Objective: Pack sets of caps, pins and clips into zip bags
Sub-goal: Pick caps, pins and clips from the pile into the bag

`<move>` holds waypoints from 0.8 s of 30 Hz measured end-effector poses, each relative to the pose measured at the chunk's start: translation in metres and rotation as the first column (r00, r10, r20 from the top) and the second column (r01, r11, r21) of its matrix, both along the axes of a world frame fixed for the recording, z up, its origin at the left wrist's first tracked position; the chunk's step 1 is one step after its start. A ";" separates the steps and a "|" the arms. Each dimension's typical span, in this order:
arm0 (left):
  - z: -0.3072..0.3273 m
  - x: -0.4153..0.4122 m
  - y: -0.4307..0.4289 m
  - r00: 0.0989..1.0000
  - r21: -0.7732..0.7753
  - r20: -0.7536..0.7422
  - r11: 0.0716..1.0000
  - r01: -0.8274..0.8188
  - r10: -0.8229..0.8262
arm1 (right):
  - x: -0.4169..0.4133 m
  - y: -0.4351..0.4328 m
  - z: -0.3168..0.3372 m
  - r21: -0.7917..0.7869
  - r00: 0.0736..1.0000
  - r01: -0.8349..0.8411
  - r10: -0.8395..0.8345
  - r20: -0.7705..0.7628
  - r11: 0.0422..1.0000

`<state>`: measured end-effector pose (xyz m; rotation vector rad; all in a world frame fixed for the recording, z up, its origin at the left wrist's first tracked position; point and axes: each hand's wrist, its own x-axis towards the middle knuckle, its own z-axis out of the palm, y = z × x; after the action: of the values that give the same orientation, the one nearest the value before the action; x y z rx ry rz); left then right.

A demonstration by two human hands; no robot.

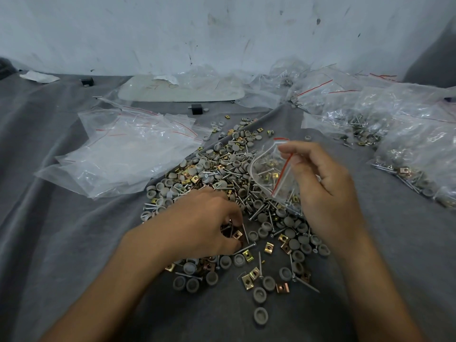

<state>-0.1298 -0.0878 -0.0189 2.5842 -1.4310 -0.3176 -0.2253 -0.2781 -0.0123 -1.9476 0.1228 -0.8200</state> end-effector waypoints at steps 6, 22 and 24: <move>0.000 -0.005 -0.003 0.999 -0.031 -0.010 0.999 0.036 -0.036 | -0.001 -0.001 0.000 -0.004 1.000 -0.006 0.006 -0.013 1.000; 0.009 0.006 0.002 0.944 -0.366 -0.296 0.895 -0.256 0.149 | 0.000 0.000 -0.001 0.001 1.000 -0.015 0.015 -0.007 1.000; 0.010 0.011 0.004 0.932 -0.477 -0.323 0.823 -0.308 0.162 | -0.001 0.000 -0.001 -0.003 1.000 -0.021 0.021 -0.009 1.000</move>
<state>-0.1190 -0.0836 -0.0087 2.1355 -0.9215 -0.1973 -0.2259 -0.2784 -0.0137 -1.9523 0.1060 -0.7984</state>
